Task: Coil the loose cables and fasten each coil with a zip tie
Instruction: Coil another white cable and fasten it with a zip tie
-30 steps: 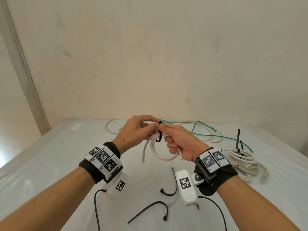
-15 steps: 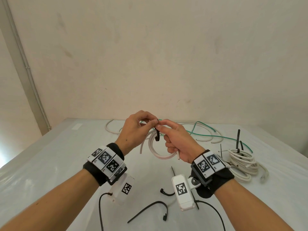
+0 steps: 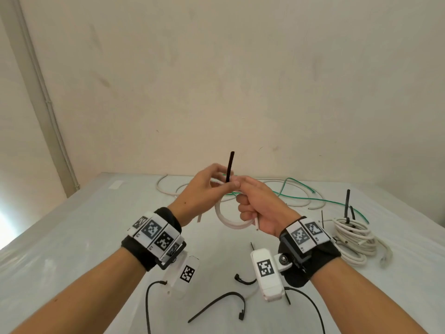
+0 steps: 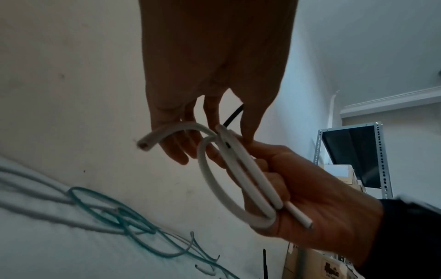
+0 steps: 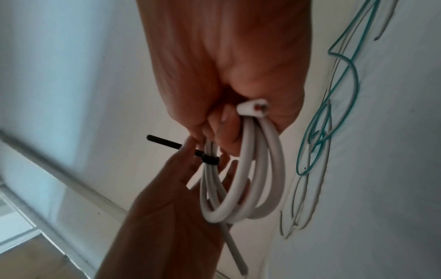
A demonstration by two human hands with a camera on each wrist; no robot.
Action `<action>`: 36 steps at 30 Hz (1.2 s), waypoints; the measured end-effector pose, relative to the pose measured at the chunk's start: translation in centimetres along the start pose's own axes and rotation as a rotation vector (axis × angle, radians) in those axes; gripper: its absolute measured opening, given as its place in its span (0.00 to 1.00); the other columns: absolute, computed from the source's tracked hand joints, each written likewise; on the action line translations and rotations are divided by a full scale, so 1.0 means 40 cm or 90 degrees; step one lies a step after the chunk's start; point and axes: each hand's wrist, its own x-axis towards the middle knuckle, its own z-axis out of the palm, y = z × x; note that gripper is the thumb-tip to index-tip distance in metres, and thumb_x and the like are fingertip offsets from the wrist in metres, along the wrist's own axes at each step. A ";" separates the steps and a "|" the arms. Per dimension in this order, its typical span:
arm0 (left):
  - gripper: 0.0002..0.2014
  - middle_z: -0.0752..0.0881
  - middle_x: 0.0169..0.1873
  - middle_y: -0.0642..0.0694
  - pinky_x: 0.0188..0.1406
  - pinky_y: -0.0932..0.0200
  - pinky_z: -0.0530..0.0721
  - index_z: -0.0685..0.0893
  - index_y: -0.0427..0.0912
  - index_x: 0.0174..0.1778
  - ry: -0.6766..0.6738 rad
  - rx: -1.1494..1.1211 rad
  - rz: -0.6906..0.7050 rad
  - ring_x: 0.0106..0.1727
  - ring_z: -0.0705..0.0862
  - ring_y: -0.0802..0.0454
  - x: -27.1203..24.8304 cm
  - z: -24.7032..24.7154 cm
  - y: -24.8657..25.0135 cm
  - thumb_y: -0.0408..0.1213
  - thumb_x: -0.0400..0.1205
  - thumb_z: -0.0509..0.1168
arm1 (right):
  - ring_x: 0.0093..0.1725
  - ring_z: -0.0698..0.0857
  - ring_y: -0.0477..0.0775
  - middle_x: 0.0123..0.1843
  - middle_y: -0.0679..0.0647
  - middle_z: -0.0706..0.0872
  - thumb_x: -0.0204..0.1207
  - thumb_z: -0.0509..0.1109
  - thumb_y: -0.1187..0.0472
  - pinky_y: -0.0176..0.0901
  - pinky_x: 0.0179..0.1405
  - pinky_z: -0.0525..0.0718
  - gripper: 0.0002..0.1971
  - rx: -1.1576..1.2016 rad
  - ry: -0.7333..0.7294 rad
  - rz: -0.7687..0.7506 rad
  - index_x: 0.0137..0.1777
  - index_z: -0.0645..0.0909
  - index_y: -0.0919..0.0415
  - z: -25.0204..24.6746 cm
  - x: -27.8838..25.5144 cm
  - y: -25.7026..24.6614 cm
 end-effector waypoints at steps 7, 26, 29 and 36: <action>0.07 0.90 0.45 0.31 0.48 0.57 0.89 0.91 0.33 0.55 0.044 -0.187 -0.024 0.43 0.93 0.44 -0.020 0.009 -0.032 0.30 0.82 0.75 | 0.21 0.55 0.44 0.27 0.47 0.57 0.92 0.62 0.55 0.34 0.15 0.60 0.09 0.114 0.022 -0.016 0.55 0.82 0.58 -0.007 -0.002 0.016; 0.09 0.95 0.42 0.50 0.54 0.53 0.90 0.97 0.50 0.51 0.077 -0.020 0.024 0.46 0.92 0.55 -0.001 0.016 -0.034 0.47 0.86 0.72 | 0.23 0.58 0.47 0.22 0.42 0.67 0.82 0.76 0.50 0.37 0.18 0.62 0.08 -0.012 0.051 -0.072 0.54 0.81 0.49 0.001 -0.025 0.018; 0.04 0.92 0.48 0.55 0.58 0.52 0.86 0.97 0.56 0.48 0.169 0.031 0.072 0.53 0.89 0.59 -0.002 0.015 -0.057 0.46 0.82 0.76 | 0.23 0.58 0.46 0.23 0.43 0.65 0.84 0.75 0.52 0.36 0.18 0.63 0.06 -0.018 0.036 -0.066 0.57 0.83 0.50 0.003 -0.025 0.023; 0.06 0.92 0.41 0.51 0.52 0.40 0.87 0.97 0.49 0.52 0.226 -0.032 0.139 0.47 0.90 0.47 -0.016 0.028 -0.061 0.37 0.83 0.76 | 0.22 0.57 0.45 0.26 0.46 0.59 0.89 0.69 0.56 0.35 0.17 0.62 0.10 0.030 0.062 -0.065 0.64 0.89 0.55 0.010 -0.007 0.029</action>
